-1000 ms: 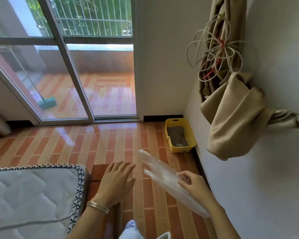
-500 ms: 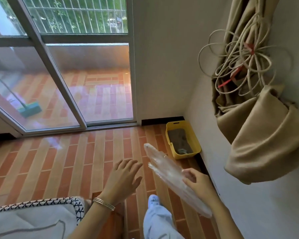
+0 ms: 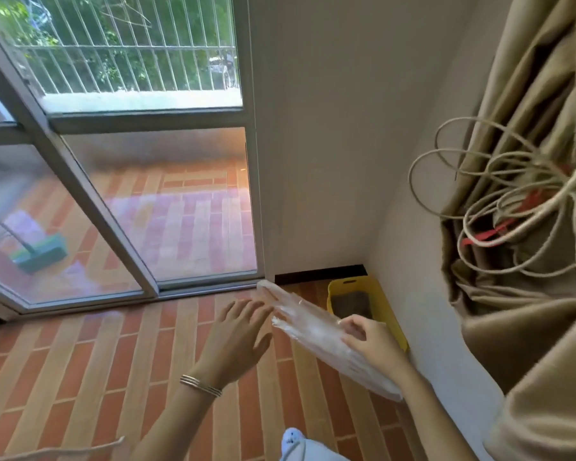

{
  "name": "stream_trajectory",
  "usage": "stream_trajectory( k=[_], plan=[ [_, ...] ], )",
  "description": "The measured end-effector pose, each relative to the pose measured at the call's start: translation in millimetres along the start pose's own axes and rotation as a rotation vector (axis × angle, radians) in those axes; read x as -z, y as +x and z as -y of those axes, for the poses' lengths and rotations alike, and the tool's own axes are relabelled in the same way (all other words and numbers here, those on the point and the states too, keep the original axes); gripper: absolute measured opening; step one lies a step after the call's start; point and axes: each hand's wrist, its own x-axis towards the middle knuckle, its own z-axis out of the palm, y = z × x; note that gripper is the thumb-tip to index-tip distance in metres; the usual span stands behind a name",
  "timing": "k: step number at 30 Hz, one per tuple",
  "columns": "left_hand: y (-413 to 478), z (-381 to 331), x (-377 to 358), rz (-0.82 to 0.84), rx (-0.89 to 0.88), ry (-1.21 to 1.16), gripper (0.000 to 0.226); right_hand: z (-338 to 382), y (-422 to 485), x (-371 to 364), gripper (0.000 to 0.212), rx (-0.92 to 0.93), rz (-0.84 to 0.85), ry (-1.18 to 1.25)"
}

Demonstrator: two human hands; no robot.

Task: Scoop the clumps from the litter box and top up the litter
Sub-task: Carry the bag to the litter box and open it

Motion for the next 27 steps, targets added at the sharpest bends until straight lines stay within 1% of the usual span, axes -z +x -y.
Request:
stream_trajectory(
  k=[4,10,15,18,21,22,25,27],
  plan=[
    [40,20,-11,0.018,-0.012,-0.023,0.047,3,44,17,0.02,-0.022,-0.028,-0.014],
    [104,55,-27,0.044,-0.131,-0.073,0.044,-6,88,22,0.019,-0.129,-0.064,0.046],
    [169,95,-44,0.05,-0.329,-0.115,0.05,-3,120,14,0.017,-0.242,-0.208,0.122],
    [210,127,-49,0.035,-0.457,-0.103,0.042,2,142,0,0.018,-0.321,-0.319,0.16],
    [249,160,-48,0.042,-0.576,-0.128,0.041,16,165,-22,0.02,-0.397,-0.403,0.191],
    [261,171,-48,0.038,-0.615,-0.134,0.042,23,172,-29,0.02,-0.414,-0.414,0.202],
    [291,198,-49,0.073,-0.716,-0.161,0.057,42,185,-50,0.021,-0.495,-0.445,0.249],
    [309,210,-53,0.093,-0.787,-0.158,0.059,53,190,-59,0.02,-0.539,-0.475,0.287]
  ],
)
